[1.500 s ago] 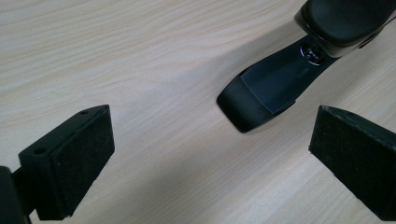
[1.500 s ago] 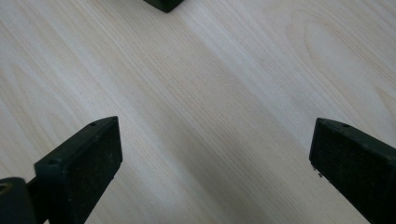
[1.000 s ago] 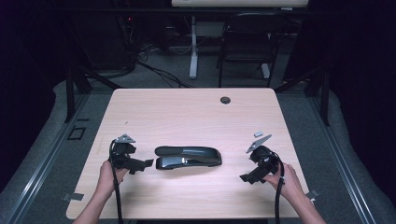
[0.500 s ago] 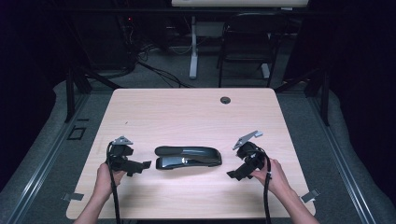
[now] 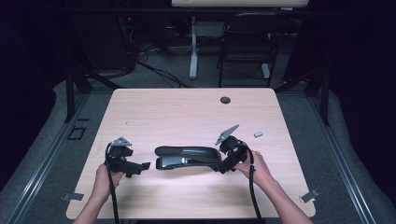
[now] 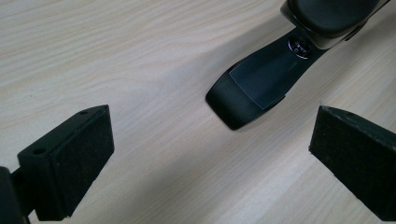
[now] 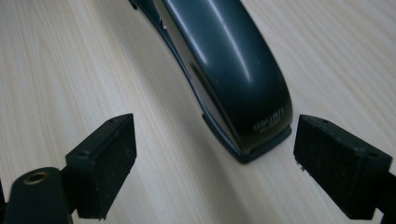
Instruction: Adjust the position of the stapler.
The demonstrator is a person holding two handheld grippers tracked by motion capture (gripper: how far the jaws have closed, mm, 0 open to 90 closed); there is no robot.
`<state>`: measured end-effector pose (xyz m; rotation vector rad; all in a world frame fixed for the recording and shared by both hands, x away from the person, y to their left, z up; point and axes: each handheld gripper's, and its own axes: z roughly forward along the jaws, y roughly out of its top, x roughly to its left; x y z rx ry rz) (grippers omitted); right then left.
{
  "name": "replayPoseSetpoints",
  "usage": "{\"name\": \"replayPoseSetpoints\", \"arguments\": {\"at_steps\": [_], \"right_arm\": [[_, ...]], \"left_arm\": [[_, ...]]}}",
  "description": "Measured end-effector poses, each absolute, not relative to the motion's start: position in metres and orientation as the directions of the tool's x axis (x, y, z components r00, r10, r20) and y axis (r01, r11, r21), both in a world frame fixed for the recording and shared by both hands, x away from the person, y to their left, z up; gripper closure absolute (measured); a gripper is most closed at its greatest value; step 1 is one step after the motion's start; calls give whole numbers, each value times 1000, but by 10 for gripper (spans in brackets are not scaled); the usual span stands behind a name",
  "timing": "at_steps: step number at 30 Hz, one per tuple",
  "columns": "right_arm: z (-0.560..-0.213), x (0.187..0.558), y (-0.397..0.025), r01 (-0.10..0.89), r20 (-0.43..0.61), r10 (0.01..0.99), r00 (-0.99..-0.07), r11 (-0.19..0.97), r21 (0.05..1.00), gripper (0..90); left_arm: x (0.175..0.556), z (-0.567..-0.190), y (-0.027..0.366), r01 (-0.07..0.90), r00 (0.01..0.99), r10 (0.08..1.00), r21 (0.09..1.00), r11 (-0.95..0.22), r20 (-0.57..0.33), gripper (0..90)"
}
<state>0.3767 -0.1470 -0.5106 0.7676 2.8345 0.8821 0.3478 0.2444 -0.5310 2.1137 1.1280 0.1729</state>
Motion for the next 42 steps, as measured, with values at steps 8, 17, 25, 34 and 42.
{"name": "replayPoseSetpoints", "arguments": {"at_steps": [8,17,25,34,42], "right_arm": [[-517,394,-125,403,56,451,-891,725,559,180],[-528,398,-126,439,24,505,-863,725,531,276],[-529,391,-127,432,-43,514,-857,761,483,332],[-526,391,-132,432,-18,500,-866,766,475,377],[-524,390,-128,434,13,484,-875,772,465,394]], "left_arm": [[345,-531,248,672,605,767,653,-348,-213,0],[347,-532,244,667,620,756,647,-369,-209,0],[348,-530,242,667,626,753,642,-379,-206,0],[348,-530,241,666,630,750,639,-386,-204,0],[348,-530,242,668,626,752,638,-383,-204,0]]}}
